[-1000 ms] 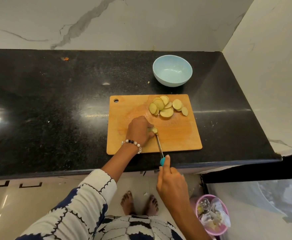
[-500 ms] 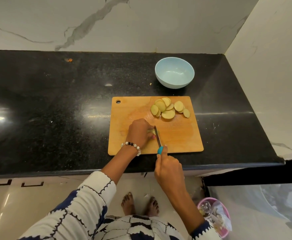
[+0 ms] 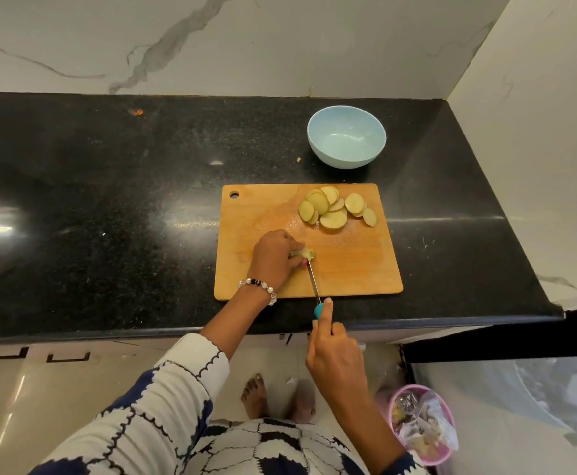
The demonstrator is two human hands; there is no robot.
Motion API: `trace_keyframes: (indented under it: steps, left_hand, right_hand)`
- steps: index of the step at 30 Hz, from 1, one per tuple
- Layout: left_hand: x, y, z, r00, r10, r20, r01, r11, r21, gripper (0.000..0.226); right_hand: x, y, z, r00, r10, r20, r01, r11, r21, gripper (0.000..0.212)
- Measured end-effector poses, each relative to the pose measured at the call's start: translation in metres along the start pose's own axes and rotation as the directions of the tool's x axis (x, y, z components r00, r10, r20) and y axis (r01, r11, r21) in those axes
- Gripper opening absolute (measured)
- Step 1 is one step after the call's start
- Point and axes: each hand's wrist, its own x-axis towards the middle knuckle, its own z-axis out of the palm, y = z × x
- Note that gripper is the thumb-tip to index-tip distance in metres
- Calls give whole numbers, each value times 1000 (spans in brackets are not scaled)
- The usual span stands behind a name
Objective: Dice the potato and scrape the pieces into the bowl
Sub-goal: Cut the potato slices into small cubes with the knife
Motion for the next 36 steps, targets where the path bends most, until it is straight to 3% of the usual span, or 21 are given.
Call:
trace_keyframes:
  steps: [6,11,14,20,24,27,36]
  left_hand:
    - [0,2,-3,1000,-24,15,24,1000,-12,37]
    - [0,1,-5,998,-49,38,50,999,-20,43]
    - [-1,-1,-6,996,-70,53,70,998,0,52]
    - [-2,-4,-8,997,-71,38,70,997,23,41]
    - [-3,-4,-7,997,-72,14,73,997,-31,39]
    - [-4,-6,-5,998,-57,-1,57,998,-31,37]
    - [-10,-9,2,995,-36,-92,29,996,-81,34]
  right_hand:
    - [20,-6,-2,998,18,-61,-18,1000,1,57]
    - [12,2,-8,995,76,-64,-68,991,111,45]
    - [21,1,-4,992,106,-62,-93,979,183,53]
    - [28,-2,5,1000,28,9,-30,970,240,54]
    - [31,-8,2,999,37,32,-39,994,97,55]
    - [38,-17,6,1000,17,-17,-18,999,-36,67]
    - [2,-11,3,999,-5,-38,1,996,-92,62]
